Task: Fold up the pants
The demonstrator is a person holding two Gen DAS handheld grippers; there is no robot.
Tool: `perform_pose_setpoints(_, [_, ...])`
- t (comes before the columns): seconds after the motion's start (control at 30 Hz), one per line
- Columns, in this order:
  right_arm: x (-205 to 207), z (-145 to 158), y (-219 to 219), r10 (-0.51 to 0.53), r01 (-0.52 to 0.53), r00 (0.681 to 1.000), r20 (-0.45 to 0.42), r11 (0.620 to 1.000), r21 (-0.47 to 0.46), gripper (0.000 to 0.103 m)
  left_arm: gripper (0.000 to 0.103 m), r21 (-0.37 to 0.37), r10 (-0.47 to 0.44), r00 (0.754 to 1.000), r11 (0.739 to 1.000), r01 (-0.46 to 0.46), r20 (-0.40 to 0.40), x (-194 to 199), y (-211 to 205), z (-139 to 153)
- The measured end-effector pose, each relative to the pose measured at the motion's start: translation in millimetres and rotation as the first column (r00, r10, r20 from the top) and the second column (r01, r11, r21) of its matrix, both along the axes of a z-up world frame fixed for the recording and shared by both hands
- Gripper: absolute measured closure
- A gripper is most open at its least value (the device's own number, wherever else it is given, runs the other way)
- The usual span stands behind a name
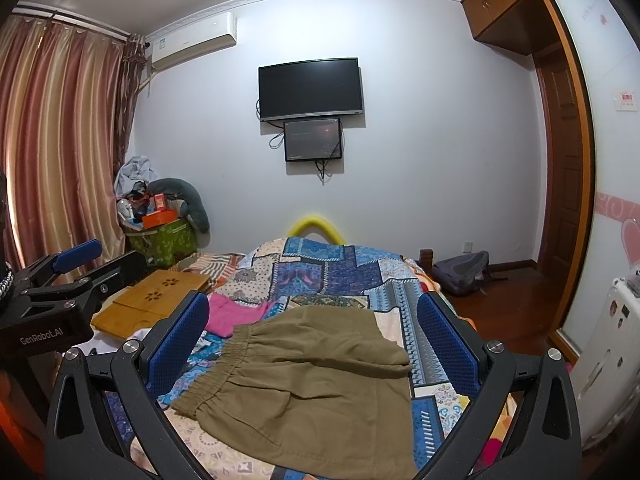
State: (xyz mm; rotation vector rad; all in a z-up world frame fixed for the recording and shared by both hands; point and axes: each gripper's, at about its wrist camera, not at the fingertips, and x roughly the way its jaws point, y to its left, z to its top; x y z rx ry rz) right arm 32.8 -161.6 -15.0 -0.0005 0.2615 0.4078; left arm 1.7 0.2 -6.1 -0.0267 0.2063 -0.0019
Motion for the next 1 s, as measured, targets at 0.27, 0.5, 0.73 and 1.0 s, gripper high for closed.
perform_pose_setpoints(0.27, [-0.1,-0.9,-1.2,-0.003,0.003,1.0,-0.001,1.0,-0.001,0.001,0.0,-0.004,-0.001,1.0,1.0,0.001,0.001,0.5,-0.4,-0.7])
perform_pose_setpoints(0.5, [6.2,-1.5,-3.0,-0.013,0.013,1.0,-0.014,1.0,0.0,0.001,0.0,0.0,-0.013,1.0,1.0,0.013,-0.018,10.7,0.2,-6.3])
perform_pose_setpoints(0.73, [29.1,-14.2,-4.3,-0.047,0.046,0.998,-0.043,0.999,-0.025,0.001,0.0,0.029,0.009,0.996,1.0,-0.006,-0.091,51.1,8.2,-24.2])
perform_pose_setpoints(1.0, [78.6,-50.1,-17.7,-0.133,0.116,0.985,-0.113,0.983,-0.145,0.001,0.0,0.036,0.049,0.957,0.999,-0.04,-0.286,121.9,39.5,-67.1])
